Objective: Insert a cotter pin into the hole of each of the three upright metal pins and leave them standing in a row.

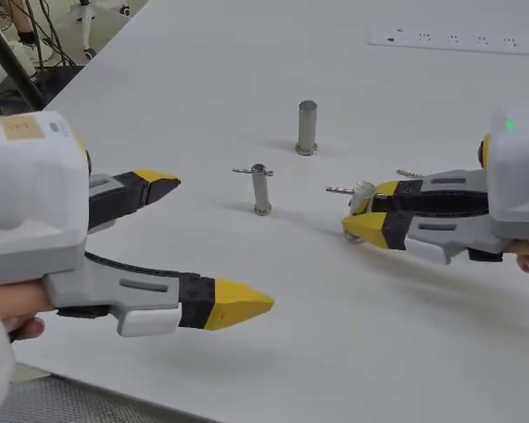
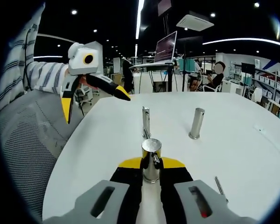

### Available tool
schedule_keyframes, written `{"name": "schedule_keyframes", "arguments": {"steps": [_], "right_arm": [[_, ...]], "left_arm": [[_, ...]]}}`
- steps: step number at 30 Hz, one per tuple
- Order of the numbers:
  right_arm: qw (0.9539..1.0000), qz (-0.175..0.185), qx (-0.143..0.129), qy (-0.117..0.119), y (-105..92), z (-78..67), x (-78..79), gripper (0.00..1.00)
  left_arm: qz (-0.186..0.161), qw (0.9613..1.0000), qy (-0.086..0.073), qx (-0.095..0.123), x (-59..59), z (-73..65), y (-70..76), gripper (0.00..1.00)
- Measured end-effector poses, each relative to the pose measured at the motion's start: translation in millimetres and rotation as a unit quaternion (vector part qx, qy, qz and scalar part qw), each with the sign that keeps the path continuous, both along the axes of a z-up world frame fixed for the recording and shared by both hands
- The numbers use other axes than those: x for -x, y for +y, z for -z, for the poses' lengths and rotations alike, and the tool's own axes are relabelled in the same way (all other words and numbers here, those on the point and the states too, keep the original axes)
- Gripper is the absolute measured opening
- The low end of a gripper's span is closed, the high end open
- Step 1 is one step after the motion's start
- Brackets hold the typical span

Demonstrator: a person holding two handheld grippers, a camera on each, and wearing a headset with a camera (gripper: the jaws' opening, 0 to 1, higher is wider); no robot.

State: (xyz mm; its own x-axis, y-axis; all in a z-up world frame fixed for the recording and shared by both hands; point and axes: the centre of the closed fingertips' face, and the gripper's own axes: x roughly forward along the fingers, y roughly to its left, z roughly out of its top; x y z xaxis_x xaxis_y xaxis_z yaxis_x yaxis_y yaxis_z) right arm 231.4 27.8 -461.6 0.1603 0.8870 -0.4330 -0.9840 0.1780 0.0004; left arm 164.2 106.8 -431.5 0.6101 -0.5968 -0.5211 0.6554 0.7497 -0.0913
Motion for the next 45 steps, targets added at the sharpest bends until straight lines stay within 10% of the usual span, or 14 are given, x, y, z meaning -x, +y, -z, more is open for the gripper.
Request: {"name": "schedule_keyframes", "arguments": {"steps": [24, 45], "right_arm": [[1.0, -0.004, -0.005, -0.007, 2.8, 3.4, -5.0, 0.1], [0.9932, 0.115, -0.013, -0.009, -56.0, -69.1, 27.2, 0.57]], "left_arm": [[-0.006, 1.0, -0.001, 0.005, 3.2, -2.7, 1.1, 0.98], [-0.004, 0.9981, -0.055, 0.027, 6.2, -41.9, -3.9, 0.98]]}}
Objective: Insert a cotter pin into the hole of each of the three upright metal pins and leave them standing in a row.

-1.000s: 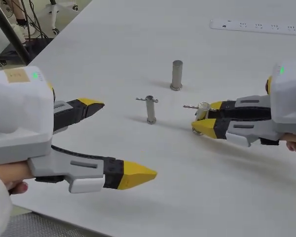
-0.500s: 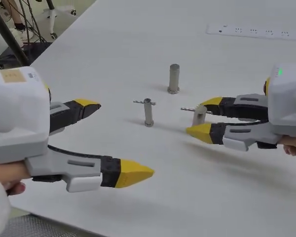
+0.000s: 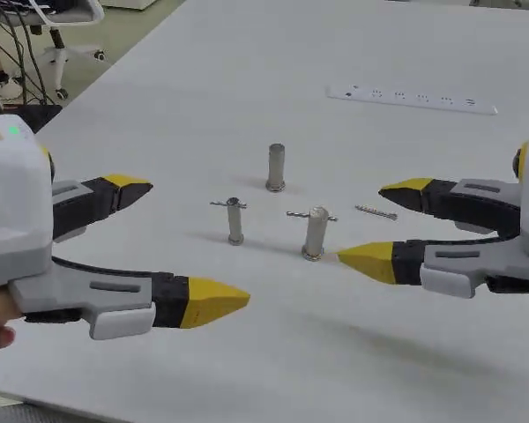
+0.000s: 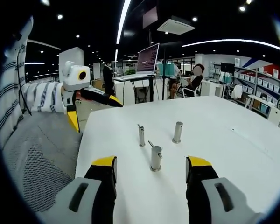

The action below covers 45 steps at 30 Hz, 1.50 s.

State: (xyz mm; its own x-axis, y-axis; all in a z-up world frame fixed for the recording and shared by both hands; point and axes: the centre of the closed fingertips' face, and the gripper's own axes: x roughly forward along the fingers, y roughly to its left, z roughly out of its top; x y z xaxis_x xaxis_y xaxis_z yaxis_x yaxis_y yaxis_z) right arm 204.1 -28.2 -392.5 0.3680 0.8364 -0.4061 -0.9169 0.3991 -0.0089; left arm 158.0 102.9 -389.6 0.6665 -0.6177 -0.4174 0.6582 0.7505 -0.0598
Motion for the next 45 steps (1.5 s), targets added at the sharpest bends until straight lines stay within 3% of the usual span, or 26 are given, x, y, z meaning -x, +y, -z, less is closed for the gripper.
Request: {"name": "schedule_keyframes", "arguments": {"steps": [7, 14, 24, 29, 40, 45], "right_arm": [[0.9982, 0.057, -0.017, 0.009, -23.4, -17.5, 18.6, 0.69], [0.9932, 0.11, -0.016, 0.035, -47.1, -19.3, 36.9, 0.75], [0.9844, 0.157, -0.032, 0.074, -60.0, -23.0, 58.5, 0.84], [0.9794, 0.173, -0.043, 0.094, -62.0, -22.9, 62.8, 0.89], [0.9655, 0.22, -0.076, 0.116, -74.0, -23.9, 59.3, 0.92], [0.9602, 0.237, -0.077, 0.125, -81.7, -22.5, 56.8, 0.91]], "left_arm": [[0.019, 0.9998, 0.002, 0.004, 2.7, -5.0, -3.2, 0.98], [0.039, 0.9992, 0.007, 0.005, 4.2, -12.5, -5.7, 0.98], [0.055, 0.9984, 0.017, -0.002, 6.6, -20.5, -5.1, 0.98], [0.061, 0.9981, 0.013, -0.005, 2.8, -25.4, -3.9, 0.98], [0.063, 0.998, 0.0, -0.005, -30.4, -33.1, 0.3, 0.98], [0.062, 0.998, 0.001, -0.007, -53.7, -33.3, 0.1, 0.96]]}}
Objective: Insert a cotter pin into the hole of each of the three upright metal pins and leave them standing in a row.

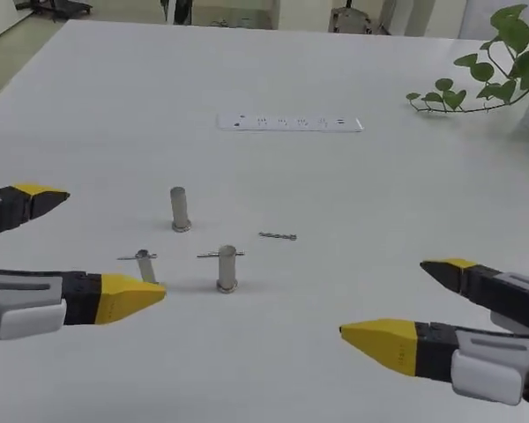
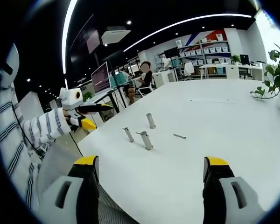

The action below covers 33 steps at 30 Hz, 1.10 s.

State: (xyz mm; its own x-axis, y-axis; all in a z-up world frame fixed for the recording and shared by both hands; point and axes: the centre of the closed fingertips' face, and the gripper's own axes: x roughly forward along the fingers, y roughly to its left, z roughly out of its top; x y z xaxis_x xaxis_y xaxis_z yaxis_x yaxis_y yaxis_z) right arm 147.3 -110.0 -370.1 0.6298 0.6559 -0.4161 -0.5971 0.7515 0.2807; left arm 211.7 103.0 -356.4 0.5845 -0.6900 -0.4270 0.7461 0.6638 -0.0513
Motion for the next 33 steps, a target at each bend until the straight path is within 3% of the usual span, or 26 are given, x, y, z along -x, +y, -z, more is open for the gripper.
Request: {"name": "schedule_keyframes", "arguments": {"steps": [10, 15, 24, 33], "right_arm": [[0.9998, 0.007, 0.01, 0.016, -4.6, 6.7, -4.9, 0.88], [0.9995, 0.008, 0.02, 0.025, -4.4, 13.2, -7.0, 0.87], [0.9989, 0.012, 0.033, 0.03, -7.2, 18.7, -10.5, 0.84], [0.9983, 0.022, 0.04, 0.035, -10.9, 20.5, -10.1, 0.82]], "left_arm": [[-0.006, 0.9999, -0.012, 0.009, -52.2, -3.6, -5.4, 0.88], [-0.006, 0.9999, -0.012, 0.006, -79.6, 5.0, -9.8, 0.78], [0.018, 0.9997, 0.0, -0.017, -105.6, 34.1, -22.8, 0.6], [0.035, 0.9988, 0.015, -0.031, -121.6, 62.9, -29.5, 0.41]]}}
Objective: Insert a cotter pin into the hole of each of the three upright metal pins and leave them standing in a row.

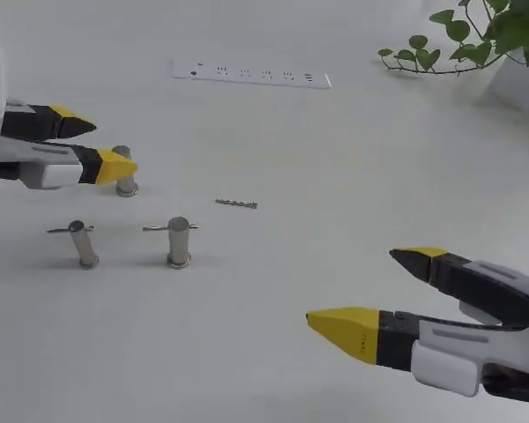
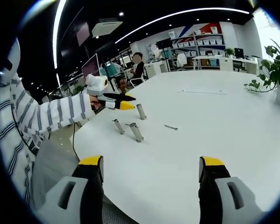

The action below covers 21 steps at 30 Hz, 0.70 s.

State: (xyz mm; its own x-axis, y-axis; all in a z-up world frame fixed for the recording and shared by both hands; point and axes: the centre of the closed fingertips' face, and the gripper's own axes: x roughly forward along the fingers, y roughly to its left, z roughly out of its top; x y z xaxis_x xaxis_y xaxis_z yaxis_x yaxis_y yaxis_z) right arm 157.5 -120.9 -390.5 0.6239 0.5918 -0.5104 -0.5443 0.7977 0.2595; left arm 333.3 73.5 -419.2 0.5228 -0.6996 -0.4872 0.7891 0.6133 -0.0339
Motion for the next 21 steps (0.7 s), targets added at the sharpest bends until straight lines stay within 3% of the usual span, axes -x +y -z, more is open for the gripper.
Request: {"name": "schedule_keyframes", "arguments": {"steps": [7, 10, 16, 21], "right_arm": [[1.0, 0.003, 0.003, 0.008, 1.0, 4.2, -1.6, 0.82], [0.9999, 0.0, 0.004, 0.012, 3.4, 7.3, -2.5, 0.81], [0.9998, -0.004, 0.005, 0.019, 5.9, 10.1, -2.8, 0.81], [0.9997, -0.004, 0.008, 0.023, 5.0, 11.8, -2.3, 0.81]], "left_arm": [[0.019, 0.9996, 0.006, -0.02, -6.3, 18.6, -3.8, 0.33], [0.015, 0.9995, 0.023, -0.015, -9.7, 27.6, -4.5, 0.3], [0.027, 0.999, 0.036, -0.008, -10.5, 37.0, -11.9, 0.2], [0.042, 0.9987, 0.027, -0.014, -8.9, 38.2, -16.4, 0.11]]}}
